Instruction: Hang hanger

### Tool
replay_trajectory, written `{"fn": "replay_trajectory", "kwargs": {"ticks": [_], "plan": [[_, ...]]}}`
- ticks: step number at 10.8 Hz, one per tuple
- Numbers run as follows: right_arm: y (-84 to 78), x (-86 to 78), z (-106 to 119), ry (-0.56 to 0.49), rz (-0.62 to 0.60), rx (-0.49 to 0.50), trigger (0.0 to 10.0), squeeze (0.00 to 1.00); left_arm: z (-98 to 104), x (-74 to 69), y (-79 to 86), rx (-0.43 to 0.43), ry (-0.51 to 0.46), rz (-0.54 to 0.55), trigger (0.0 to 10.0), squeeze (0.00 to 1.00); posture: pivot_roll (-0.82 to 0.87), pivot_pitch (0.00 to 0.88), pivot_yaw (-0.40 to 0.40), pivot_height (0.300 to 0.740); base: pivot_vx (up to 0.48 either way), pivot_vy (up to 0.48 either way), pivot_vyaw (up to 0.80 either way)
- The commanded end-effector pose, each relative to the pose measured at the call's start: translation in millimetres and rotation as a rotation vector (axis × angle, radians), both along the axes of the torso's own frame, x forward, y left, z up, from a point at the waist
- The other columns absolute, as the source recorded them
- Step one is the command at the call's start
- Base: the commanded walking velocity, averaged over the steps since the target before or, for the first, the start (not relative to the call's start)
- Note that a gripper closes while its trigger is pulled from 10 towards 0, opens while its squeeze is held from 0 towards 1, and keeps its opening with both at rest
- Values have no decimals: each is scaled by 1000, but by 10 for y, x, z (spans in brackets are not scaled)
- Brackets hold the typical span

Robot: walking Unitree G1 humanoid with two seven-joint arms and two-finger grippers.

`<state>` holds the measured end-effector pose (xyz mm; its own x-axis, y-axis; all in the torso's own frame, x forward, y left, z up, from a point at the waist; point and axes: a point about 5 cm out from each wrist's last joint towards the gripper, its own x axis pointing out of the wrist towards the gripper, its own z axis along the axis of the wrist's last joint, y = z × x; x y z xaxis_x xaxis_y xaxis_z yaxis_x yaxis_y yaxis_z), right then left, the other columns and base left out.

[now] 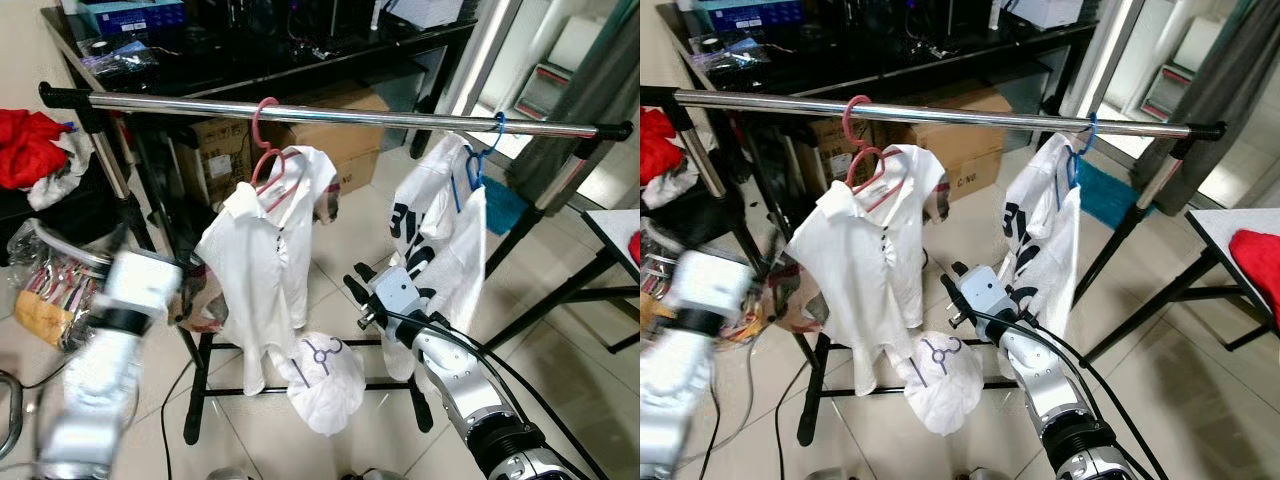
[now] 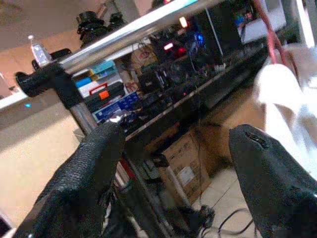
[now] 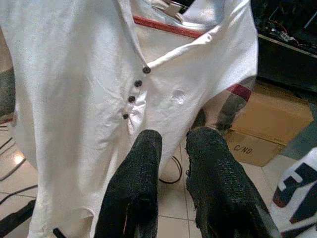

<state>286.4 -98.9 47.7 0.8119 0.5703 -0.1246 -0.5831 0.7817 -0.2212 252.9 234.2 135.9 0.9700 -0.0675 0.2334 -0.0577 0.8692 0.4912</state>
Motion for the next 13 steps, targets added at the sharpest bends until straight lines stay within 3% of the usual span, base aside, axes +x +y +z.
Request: {"fn": "replay_trajectory", "kwargs": {"ticks": [1, 3, 5, 9, 11, 13], "plan": [[-4, 40, 38, -16, -1, -8, 10000, 0, 26, 19, 38, -26, 7, -9, 10000, 0, 139, 27, -73, 740, 0, 0, 0], [18, 59, 77, -29, 0, -2, 10000, 0, -110, 102, 81, -148, 81, -19, 10000, 0, 137, 25, -74, 740, 0, 0, 0], [37, 82, 131, -48, -3, 10, 10000, 0, -242, 140, -14, -197, 158, -96, 10000, 0, 120, 23, -73, 740, 0, 0, 0], [63, 103, 191, -70, -3, 29, 10000, 0, -390, 160, -360, -269, 267, -310, 10000, 0, 119, 22, -73, 740, 0, 0, 0], [69, 104, 201, -72, -4, 40, 10000, 0, -406, 140, -552, -276, 263, -360, 10000, 0, 120, 21, -71, 740, 0, 0, 0], [69, 104, 199, -70, -7, 40, 10000, 0, -258, 151, -467, -225, 148, -289, 10000, 0, 121, 21, -71, 740, 0, 0, 0]]}}
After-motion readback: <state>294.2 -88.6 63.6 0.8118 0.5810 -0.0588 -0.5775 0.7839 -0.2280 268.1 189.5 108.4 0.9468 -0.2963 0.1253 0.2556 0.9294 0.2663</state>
